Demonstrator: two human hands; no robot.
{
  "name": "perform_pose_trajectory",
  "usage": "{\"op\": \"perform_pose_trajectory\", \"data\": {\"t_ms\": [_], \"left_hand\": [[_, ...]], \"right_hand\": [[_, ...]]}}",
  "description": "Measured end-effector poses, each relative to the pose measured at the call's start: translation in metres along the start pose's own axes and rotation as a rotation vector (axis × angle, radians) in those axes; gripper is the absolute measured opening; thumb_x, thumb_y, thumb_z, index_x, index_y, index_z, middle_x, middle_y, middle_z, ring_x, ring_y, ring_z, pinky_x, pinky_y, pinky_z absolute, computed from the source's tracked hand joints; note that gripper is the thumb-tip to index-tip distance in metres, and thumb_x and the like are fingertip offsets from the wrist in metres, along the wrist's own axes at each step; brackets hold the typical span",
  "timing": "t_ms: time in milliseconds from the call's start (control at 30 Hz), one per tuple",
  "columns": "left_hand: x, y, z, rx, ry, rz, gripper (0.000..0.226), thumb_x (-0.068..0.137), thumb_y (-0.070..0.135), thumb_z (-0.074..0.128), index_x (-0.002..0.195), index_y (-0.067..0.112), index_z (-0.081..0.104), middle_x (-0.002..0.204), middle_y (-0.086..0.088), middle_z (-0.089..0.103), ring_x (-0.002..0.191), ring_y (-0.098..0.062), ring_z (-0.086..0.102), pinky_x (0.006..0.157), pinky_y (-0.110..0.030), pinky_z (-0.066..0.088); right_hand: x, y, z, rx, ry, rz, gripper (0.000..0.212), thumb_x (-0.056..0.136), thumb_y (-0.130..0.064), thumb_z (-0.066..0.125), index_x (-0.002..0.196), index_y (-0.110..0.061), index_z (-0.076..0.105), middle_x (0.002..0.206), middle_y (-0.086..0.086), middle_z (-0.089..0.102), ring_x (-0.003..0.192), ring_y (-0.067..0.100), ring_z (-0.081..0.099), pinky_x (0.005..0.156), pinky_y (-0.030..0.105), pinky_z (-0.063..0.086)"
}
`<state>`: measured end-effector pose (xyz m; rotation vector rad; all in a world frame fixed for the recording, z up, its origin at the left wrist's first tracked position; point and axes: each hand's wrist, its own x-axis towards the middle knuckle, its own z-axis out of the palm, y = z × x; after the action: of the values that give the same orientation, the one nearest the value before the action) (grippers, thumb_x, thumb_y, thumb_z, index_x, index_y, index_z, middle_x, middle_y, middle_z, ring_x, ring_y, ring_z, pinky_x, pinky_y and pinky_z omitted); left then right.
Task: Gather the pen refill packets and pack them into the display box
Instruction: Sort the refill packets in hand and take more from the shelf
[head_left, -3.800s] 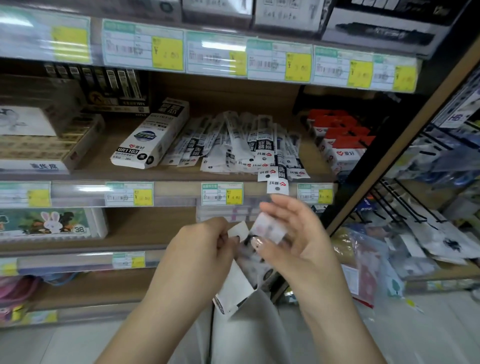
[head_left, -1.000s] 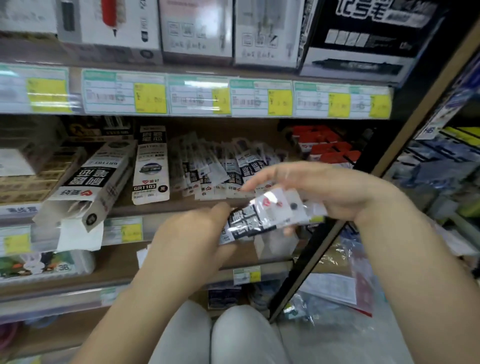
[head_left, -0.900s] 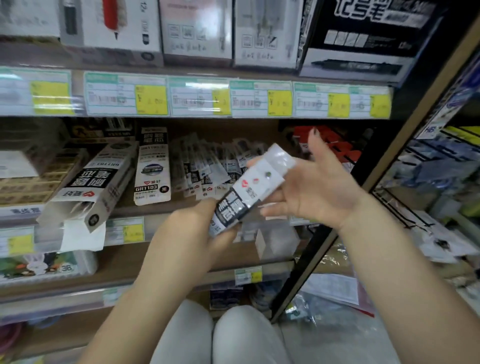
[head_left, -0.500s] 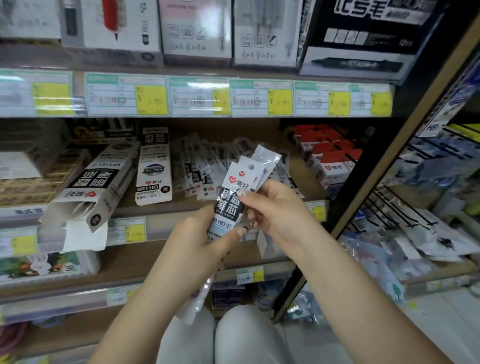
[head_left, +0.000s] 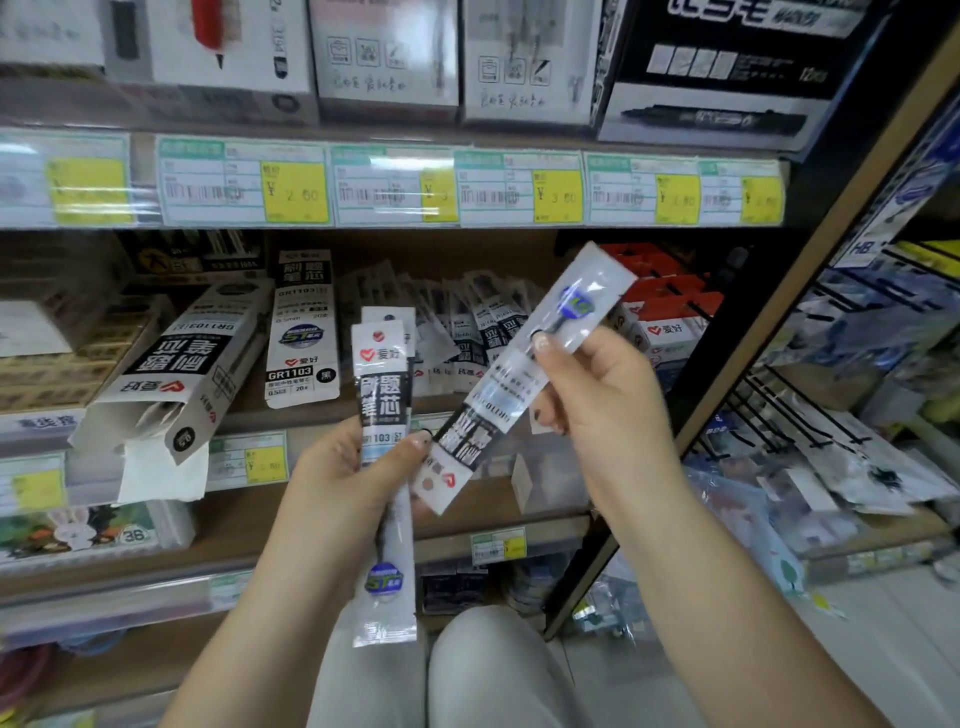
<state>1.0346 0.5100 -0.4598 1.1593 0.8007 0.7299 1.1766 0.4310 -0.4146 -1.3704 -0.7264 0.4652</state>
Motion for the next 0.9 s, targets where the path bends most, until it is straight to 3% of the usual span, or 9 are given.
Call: {"op": "perform_pose_trajectory", "data": {"t_ms": [133, 267, 367, 500, 567, 667, 833, 900], "left_hand": [[0.008, -0.004, -0.01, -0.003, 0.033, -0.016, 0.004, 0.089, 0.01, 0.058, 0.092, 0.009, 0.062, 0.077, -0.011, 0.074, 0.061, -0.019, 0.071, 0.048, -0.022, 0.054], [0.008, -0.008, -0.012, -0.007, 0.026, 0.005, 0.01, 0.09, 0.011, 0.058, 0.08, 0.009, 0.056, 0.058, -0.004, 0.062, 0.038, -0.013, 0.051, 0.04, -0.023, 0.046], [0.005, -0.009, -0.004, -0.065, 0.025, -0.032, 0.018, 0.092, 0.014, 0.055, 0.076, 0.008, 0.049, 0.056, -0.003, 0.049, 0.036, -0.011, 0.039, 0.037, -0.021, 0.04], [0.001, -0.01, 0.016, -0.318, 0.061, -0.125, 0.023, 0.098, 0.024, 0.044, 0.082, 0.008, 0.05, 0.06, -0.007, 0.052, 0.041, -0.015, 0.043, 0.039, -0.024, 0.041], [0.002, -0.01, 0.021, -0.337, 0.115, -0.087, 0.033, 0.097, 0.035, 0.043, 0.079, 0.009, 0.053, 0.058, -0.006, 0.054, 0.042, -0.016, 0.044, 0.043, -0.026, 0.041], [0.004, -0.008, 0.024, -0.34, 0.15, -0.007, 0.037, 0.09, 0.048, 0.052, 0.081, 0.013, 0.059, 0.064, -0.006, 0.059, 0.048, -0.017, 0.052, 0.052, -0.029, 0.044], [0.002, 0.0, 0.024, -0.217, 0.24, 0.046, 0.02, 0.09, 0.031, 0.06, 0.077, 0.017, 0.054, 0.064, -0.002, 0.067, 0.065, -0.021, 0.065, 0.068, -0.04, 0.052], [0.006, 0.002, 0.016, -0.16, 0.267, 0.057, 0.02, 0.09, 0.029, 0.06, 0.076, 0.018, 0.051, 0.061, 0.002, 0.064, 0.062, -0.016, 0.062, 0.066, -0.036, 0.05]], "right_hand": [[-0.004, -0.014, -0.007, 0.041, 0.151, -0.111, 0.022, 0.092, -0.009, 0.054, 0.073, -0.02, 0.055, 0.048, -0.004, 0.053, 0.042, 0.011, 0.045, 0.047, 0.026, 0.036], [-0.008, -0.024, -0.008, 0.204, 0.272, -0.126, 0.022, 0.092, -0.007, 0.054, 0.072, -0.017, 0.052, 0.046, -0.007, 0.056, 0.043, 0.007, 0.051, 0.049, 0.025, 0.041], [-0.017, -0.022, 0.0, 0.512, 0.245, 0.032, 0.017, 0.092, -0.007, 0.052, 0.075, -0.009, 0.055, 0.054, -0.003, 0.065, 0.053, 0.008, 0.065, 0.05, 0.019, 0.05], [-0.029, -0.001, 0.022, 0.863, 0.236, 0.354, 0.01, 0.092, -0.008, 0.05, 0.089, -0.005, 0.059, 0.078, 0.01, 0.074, 0.069, 0.015, 0.072, 0.058, 0.022, 0.057], [-0.034, 0.013, 0.036, 0.85, 0.253, 0.413, 0.011, 0.093, -0.008, 0.051, 0.094, -0.002, 0.06, 0.081, 0.011, 0.073, 0.072, 0.015, 0.071, 0.061, 0.024, 0.058], [-0.044, 0.036, 0.054, 0.611, 0.301, 0.37, 0.008, 0.089, -0.011, 0.058, 0.092, -0.012, 0.066, 0.085, 0.008, 0.073, 0.072, 0.015, 0.068, 0.064, 0.03, 0.054], [-0.059, 0.05, 0.064, 0.514, 0.237, 0.359, 0.016, 0.084, -0.013, 0.066, 0.1, -0.013, 0.066, 0.09, 0.001, 0.075, 0.085, 0.018, 0.07, 0.077, 0.035, 0.054], [-0.052, 0.054, 0.048, 0.44, 0.235, 0.372, 0.007, 0.086, -0.021, 0.063, 0.093, -0.02, 0.066, 0.086, -0.005, 0.073, 0.083, 0.014, 0.067, 0.079, 0.036, 0.048]]}}
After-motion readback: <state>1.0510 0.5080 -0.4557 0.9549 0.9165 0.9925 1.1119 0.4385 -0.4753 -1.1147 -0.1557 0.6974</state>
